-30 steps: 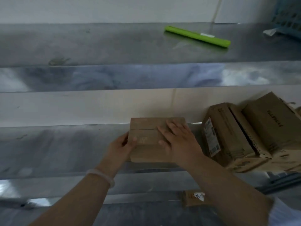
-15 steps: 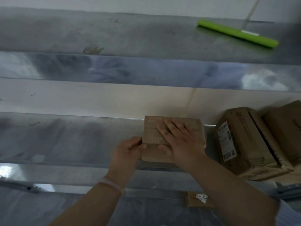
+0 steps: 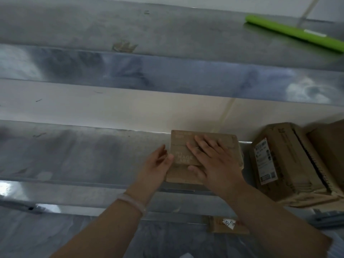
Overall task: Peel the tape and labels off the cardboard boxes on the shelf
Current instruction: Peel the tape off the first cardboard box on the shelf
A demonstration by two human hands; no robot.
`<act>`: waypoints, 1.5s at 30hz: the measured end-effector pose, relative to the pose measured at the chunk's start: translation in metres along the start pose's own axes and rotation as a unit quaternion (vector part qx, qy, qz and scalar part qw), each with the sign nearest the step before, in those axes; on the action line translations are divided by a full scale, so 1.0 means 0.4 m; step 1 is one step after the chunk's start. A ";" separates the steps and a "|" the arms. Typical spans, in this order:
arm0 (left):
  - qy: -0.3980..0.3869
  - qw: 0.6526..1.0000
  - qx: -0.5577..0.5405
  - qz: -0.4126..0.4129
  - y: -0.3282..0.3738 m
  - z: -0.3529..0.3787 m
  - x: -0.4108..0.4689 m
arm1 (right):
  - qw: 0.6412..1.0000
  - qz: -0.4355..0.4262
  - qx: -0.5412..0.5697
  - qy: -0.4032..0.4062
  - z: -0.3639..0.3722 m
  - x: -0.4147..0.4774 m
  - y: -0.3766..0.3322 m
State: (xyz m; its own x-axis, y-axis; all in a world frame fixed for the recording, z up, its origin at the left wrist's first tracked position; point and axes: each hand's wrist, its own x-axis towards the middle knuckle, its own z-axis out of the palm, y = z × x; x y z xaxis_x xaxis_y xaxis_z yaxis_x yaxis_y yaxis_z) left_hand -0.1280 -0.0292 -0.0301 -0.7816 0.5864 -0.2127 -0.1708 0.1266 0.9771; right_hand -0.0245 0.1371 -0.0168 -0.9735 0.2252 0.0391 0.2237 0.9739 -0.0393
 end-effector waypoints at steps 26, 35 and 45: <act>-0.005 0.999 0.035 -0.026 0.021 0.014 0.051 | 0.982 0.173 0.029 0.063 -0.063 -0.035 0.051; -0.063 0.997 0.033 -0.002 -0.034 0.008 -0.019 | 0.989 0.113 0.090 -0.003 -0.036 -0.055 -0.020; -0.069 0.982 0.129 0.120 -0.048 0.005 -0.044 | 0.971 0.177 0.163 -0.004 -0.056 -0.088 -0.007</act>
State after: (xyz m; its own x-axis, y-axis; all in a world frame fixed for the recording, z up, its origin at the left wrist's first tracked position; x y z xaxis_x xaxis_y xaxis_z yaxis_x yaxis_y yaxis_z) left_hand -0.1098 -0.0405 -0.0451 -0.6885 0.7252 0.0092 0.1805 0.1590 0.9706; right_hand 0.0101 0.1273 0.0042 -0.8392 0.5420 -0.0430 0.5186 0.7742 -0.3628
